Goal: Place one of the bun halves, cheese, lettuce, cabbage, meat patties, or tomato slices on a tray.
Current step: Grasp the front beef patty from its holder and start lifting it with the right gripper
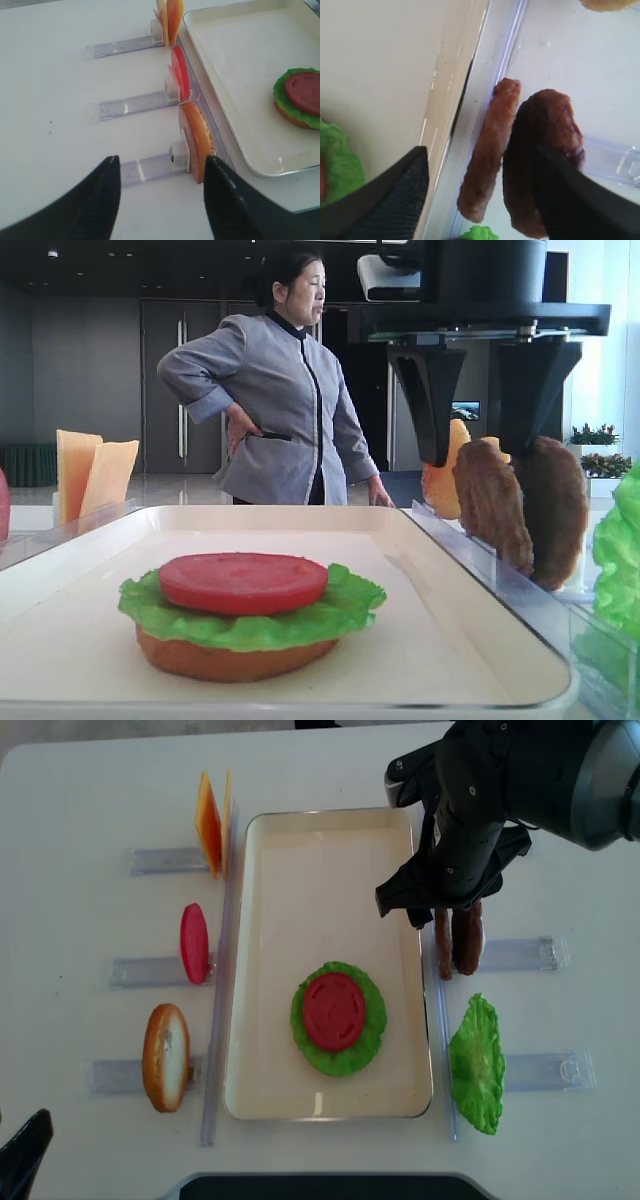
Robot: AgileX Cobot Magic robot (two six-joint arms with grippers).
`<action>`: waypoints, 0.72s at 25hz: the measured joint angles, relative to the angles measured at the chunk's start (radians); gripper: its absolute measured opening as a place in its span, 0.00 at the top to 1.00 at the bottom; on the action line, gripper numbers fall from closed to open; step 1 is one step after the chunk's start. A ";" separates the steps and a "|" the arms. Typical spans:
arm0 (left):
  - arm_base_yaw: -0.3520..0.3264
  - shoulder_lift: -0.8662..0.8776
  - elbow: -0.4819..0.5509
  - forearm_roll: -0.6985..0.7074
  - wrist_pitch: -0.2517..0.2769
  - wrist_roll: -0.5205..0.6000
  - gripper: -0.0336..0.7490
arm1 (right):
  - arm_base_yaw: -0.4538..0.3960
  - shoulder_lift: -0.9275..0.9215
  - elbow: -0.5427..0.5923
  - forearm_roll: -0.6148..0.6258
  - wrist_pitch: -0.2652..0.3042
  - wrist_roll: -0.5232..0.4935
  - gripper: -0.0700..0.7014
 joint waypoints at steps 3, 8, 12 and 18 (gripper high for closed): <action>0.000 0.000 0.000 0.000 0.000 0.000 0.44 | 0.000 0.027 0.000 0.000 0.004 0.000 0.35; 0.000 0.000 0.000 0.000 0.000 0.000 0.44 | 0.000 0.032 -0.002 0.000 0.002 -0.001 0.38; 0.000 0.000 0.000 0.000 0.000 0.000 0.44 | 0.000 0.032 -0.002 0.000 0.002 -0.001 0.44; 0.000 0.000 0.000 0.000 0.000 0.000 0.44 | 0.000 0.032 -0.002 -0.002 0.002 -0.001 0.49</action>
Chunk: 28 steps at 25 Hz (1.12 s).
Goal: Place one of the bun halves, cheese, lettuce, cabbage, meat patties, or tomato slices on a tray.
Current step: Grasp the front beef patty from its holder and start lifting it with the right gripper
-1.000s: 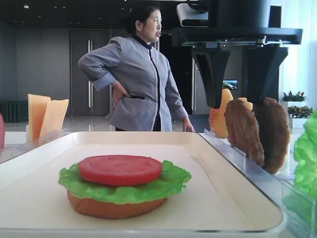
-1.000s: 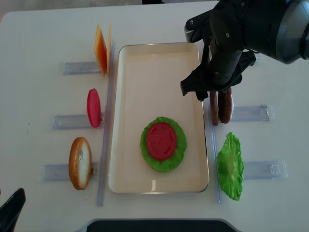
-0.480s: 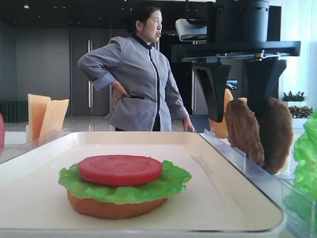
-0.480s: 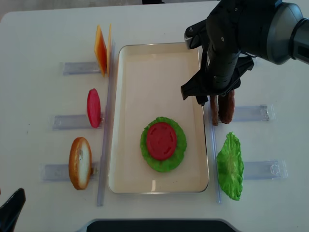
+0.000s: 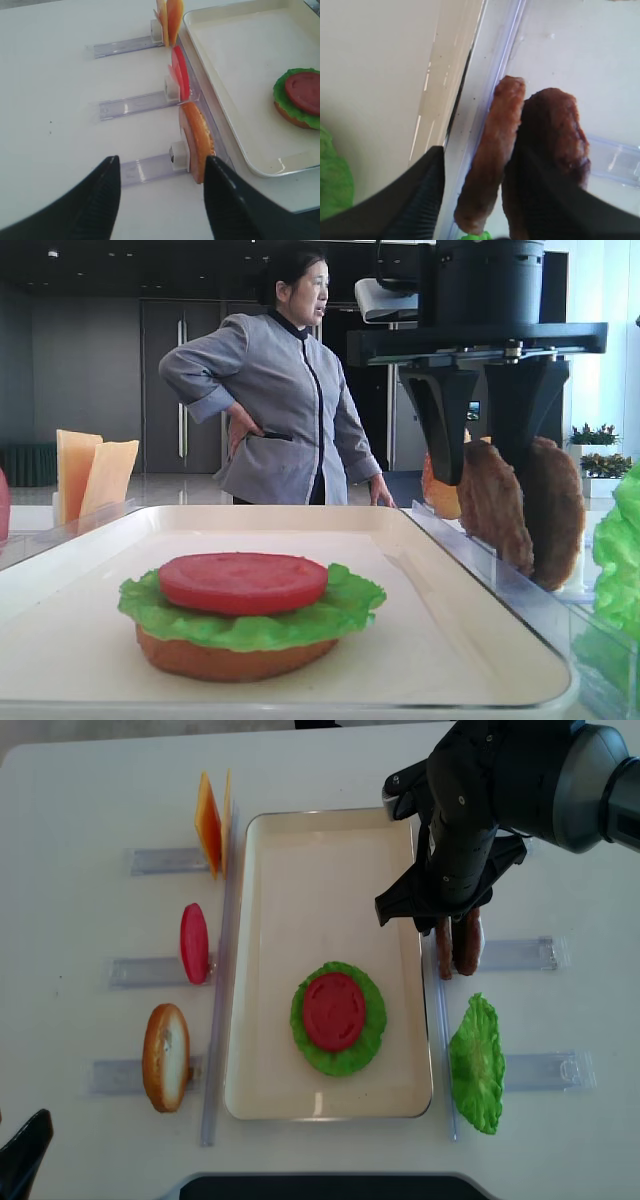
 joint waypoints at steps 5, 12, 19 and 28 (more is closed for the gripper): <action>0.000 0.000 0.000 0.000 0.000 0.000 0.44 | 0.000 0.000 0.000 0.000 0.003 0.000 0.49; 0.000 0.000 0.000 0.000 0.000 0.000 0.44 | 0.000 0.000 -0.029 0.022 0.033 -0.002 0.49; 0.000 0.000 0.000 0.000 0.000 0.000 0.44 | 0.000 0.000 -0.046 0.024 0.055 -0.007 0.51; 0.000 0.000 0.000 0.000 0.000 0.000 0.44 | 0.000 0.000 -0.046 0.024 0.065 -0.010 0.67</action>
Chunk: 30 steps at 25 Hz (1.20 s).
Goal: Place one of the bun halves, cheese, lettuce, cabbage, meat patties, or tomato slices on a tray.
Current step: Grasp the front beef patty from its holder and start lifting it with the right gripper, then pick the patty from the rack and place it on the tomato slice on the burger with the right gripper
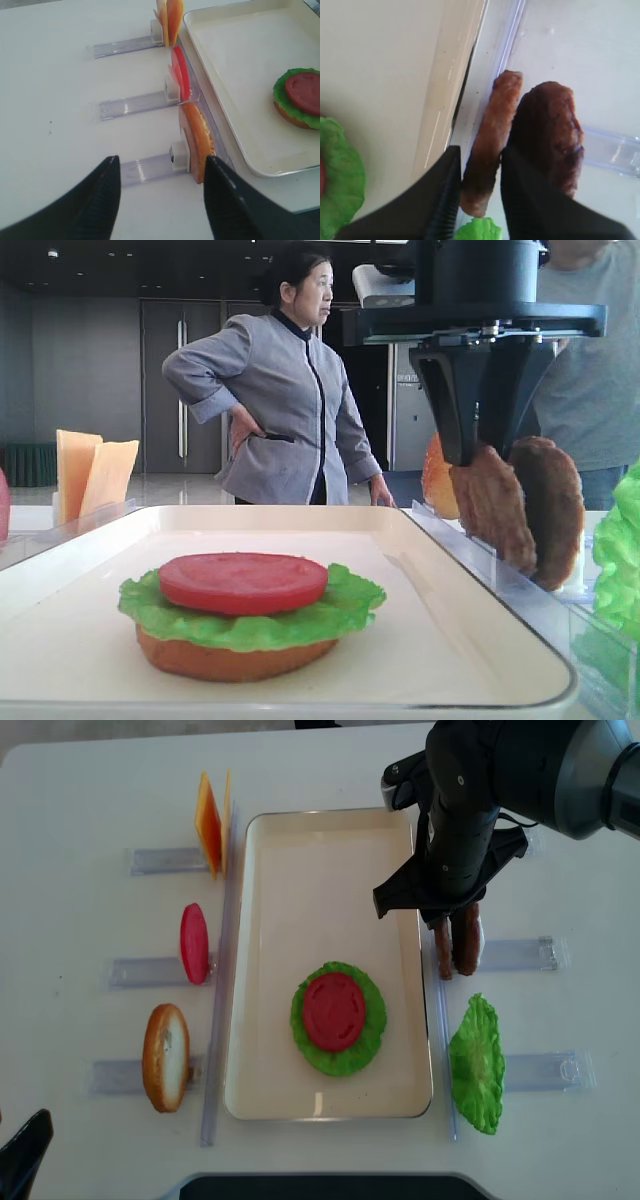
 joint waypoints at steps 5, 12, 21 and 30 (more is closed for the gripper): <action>0.000 0.000 0.000 0.000 0.000 0.000 0.44 | 0.000 0.000 0.000 0.002 0.006 -0.028 0.75; 0.000 0.000 0.000 0.000 0.000 0.000 0.44 | 0.000 0.000 0.000 0.004 0.013 -0.042 0.75; 0.000 0.000 0.000 0.000 0.000 0.000 0.44 | 0.038 0.002 -0.134 0.024 0.133 -0.045 0.75; 0.000 0.000 0.000 0.000 0.000 0.000 0.44 | 0.049 -0.008 -0.328 -0.007 0.133 -0.056 0.75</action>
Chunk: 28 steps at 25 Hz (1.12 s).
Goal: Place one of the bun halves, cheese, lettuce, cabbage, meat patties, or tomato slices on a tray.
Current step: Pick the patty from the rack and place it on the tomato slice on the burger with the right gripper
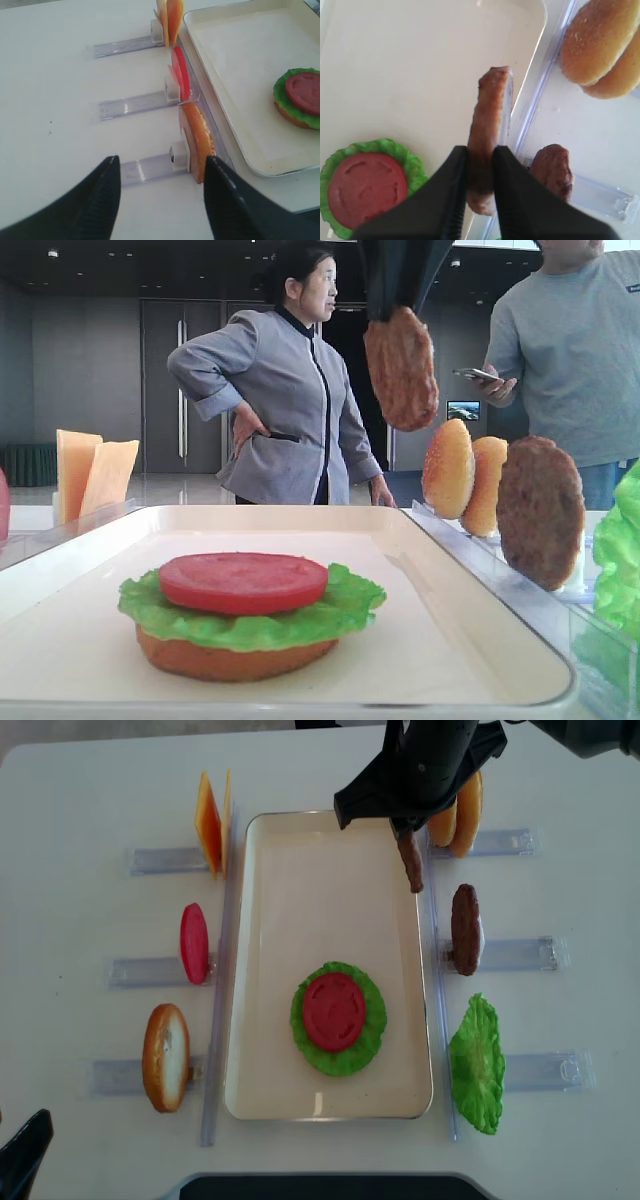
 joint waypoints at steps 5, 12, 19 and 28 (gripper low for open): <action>0.000 0.000 0.000 0.000 0.000 0.000 0.44 | -0.011 -0.037 -0.004 -0.043 0.001 0.000 0.75; 0.000 0.000 0.000 0.000 0.000 0.000 0.44 | -0.146 -0.099 -0.005 -0.020 0.001 -0.030 0.75; 0.000 0.000 0.000 0.000 0.000 0.000 0.44 | -0.304 -0.124 -0.005 0.007 0.005 -0.073 0.75; 0.000 0.000 0.000 0.000 0.000 0.000 0.44 | -0.363 -0.256 0.147 0.029 0.006 -0.082 0.75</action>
